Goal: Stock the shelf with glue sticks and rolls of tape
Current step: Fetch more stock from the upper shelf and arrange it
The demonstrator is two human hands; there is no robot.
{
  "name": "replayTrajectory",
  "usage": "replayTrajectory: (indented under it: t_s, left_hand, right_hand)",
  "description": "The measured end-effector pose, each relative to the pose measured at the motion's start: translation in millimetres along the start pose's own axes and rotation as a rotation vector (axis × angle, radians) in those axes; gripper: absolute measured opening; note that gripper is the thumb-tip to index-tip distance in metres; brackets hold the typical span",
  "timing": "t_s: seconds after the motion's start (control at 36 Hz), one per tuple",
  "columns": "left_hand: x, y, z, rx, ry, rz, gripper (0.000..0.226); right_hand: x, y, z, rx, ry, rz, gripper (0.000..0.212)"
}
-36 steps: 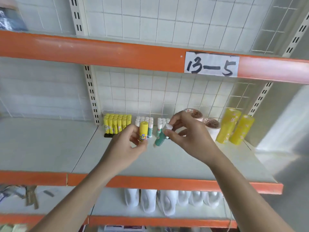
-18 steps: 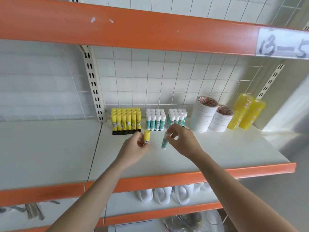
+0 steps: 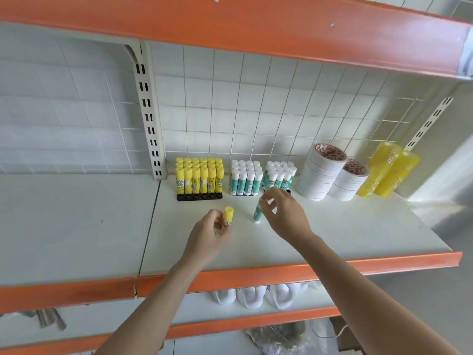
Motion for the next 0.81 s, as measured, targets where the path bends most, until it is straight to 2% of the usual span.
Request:
replayTrajectory:
  t_s: [0.22,0.28,0.36,0.5,0.67,0.75,0.81]
  left_hand:
    - [0.2,-1.4,0.1,0.001,-0.005,0.002,0.008]
    - [-0.6,-0.9,0.7,0.003,-0.012,0.006,0.008]
    - [-4.3,-1.8,-0.8,0.01,-0.058,0.031,0.007]
    - [-14.6,4.5,-5.2,0.014,-0.185,0.113,0.008]
    - [-7.4,20.8,-3.0,-0.009,-0.194,0.216,0.015]
    - [6.6,29.6,-2.1,-0.01,-0.195,0.367,0.025]
    - [10.2,34.7,-4.2,-0.011,-0.258,0.491,0.019]
  right_hand:
    - [20.1,13.4,-1.1,-0.191,0.179,-0.079,0.008]
    - [34.3,12.6,-4.8,-0.18,0.241,-0.046,0.009]
    - [55.3,0.4,-13.3,-0.075,0.297,0.015,0.013]
    - [68.5,-23.4,-18.3,0.087,0.217,0.095,0.016]
    - [75.2,-34.4,-11.4,0.068,0.164,0.189,0.012]
    - [78.1,-37.1,-6.4,0.06,0.13,0.201,0.009]
    - [80.3,-39.3,-2.5,0.057,0.119,0.208,0.008]
Point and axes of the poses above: each hand's wrist, its own z-axis towards the middle knuckle, its own y-axis out of the back of the hand, x = y × z, the point moved 8 cm from there along z, towards the middle knuckle, and after that the axes turned 7 degrees about -x, right-handed, at the moved point
